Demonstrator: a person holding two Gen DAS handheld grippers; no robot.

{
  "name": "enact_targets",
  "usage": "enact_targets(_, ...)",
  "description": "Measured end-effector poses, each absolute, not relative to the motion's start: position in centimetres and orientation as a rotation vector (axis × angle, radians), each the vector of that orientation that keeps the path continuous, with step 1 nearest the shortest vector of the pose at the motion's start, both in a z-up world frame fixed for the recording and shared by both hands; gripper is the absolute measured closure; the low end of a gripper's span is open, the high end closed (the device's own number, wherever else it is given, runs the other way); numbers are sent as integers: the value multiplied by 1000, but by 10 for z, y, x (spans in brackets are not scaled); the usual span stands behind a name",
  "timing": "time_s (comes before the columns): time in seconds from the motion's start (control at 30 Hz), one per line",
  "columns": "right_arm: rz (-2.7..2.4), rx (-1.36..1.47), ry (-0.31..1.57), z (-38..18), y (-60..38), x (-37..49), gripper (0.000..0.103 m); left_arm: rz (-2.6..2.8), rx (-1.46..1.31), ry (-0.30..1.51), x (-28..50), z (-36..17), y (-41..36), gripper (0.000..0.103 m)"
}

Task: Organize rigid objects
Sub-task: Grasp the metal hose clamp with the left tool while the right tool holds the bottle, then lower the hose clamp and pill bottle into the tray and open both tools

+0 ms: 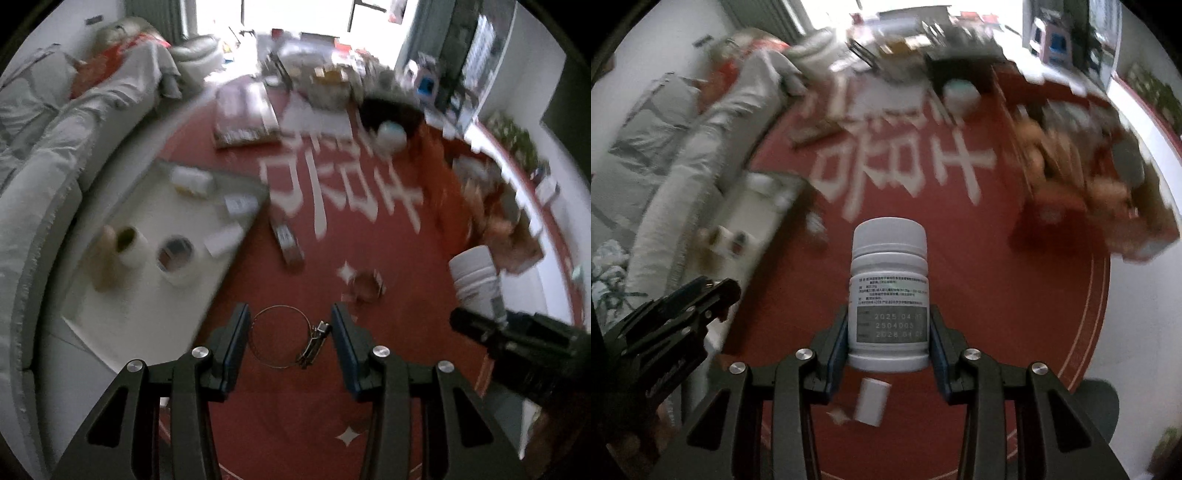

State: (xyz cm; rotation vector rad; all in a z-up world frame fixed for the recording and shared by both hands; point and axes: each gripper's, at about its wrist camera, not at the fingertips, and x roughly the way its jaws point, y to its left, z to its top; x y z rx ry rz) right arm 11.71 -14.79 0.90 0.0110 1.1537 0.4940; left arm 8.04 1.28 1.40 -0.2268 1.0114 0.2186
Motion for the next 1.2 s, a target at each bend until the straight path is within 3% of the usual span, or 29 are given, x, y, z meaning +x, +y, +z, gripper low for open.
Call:
enact_targets(0.4, 729, 67, 958, 134, -63, 126, 62, 298, -287, 774, 68, 142, 90, 55)
enact_targets(0.63, 831, 102, 923, 175, -8, 144, 62, 423, -288, 667, 59, 184, 144, 55)
enact_targets(1.2, 706, -77, 1108, 90, 55, 179, 62, 563, -430, 875, 83, 68, 209, 55)
